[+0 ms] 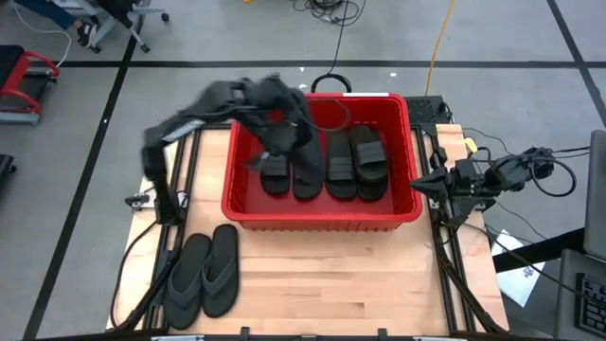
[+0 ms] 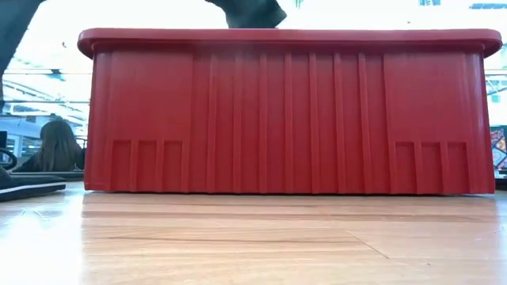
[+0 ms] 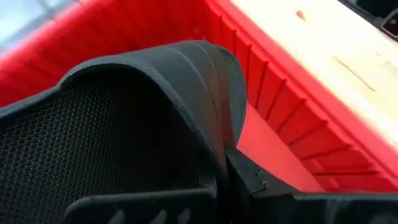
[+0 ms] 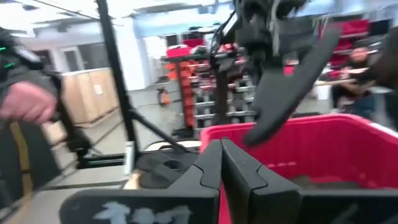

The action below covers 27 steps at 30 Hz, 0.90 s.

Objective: Pick and place slides into bin
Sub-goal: Put the black slide into the red bin

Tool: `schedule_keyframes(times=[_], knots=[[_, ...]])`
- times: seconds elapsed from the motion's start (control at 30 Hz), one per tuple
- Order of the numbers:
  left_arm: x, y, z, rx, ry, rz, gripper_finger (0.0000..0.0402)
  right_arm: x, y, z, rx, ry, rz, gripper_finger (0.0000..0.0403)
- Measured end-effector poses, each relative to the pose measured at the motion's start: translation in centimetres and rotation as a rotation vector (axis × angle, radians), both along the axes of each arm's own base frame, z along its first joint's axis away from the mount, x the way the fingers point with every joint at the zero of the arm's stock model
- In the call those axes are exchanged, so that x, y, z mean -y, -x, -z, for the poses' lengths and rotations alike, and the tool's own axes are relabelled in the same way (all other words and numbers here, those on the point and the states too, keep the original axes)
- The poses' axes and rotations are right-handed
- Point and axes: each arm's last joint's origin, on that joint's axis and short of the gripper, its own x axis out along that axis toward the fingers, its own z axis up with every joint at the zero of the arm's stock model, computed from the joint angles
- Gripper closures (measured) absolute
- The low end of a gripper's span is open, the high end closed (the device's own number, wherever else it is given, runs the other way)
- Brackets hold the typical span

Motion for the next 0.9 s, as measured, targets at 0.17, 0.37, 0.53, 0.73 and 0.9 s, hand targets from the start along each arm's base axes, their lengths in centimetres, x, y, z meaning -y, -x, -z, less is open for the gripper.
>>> schedule_keyframes(times=[0.17, 0.37, 0.53, 0.73, 0.9], knots=[[-1.5, -4.3, 3.2, -0.033, 0.044, 0.071, 0.0401, 0.4, 0.0, 0.1, -0.024, 0.044, 0.145, 0.0403], [-3.4, -7.6, 7.0, -0.045, 0.047, 0.079, 0.0401, 0.6, 0.0, 0.4, -0.057, 0.053, 0.227, 0.0403], [-5.0, -9.9, 10.0, -0.045, 0.014, 0.063, 0.0401, 0.6, -0.1, 0.6, -0.071, 0.008, 0.231, 0.0403], [-6.1, -11.7, 13.6, -0.078, 0.009, 0.082, 0.0401, 0.5, -0.2, 0.6, -0.070, -0.035, 0.238, 0.0403], [-6.7, -12.5, 15.7, -0.097, 0.005, 0.103, 0.0401, 0.5, -0.2, 0.6, -0.068, -0.044, 0.237, 0.0403]])
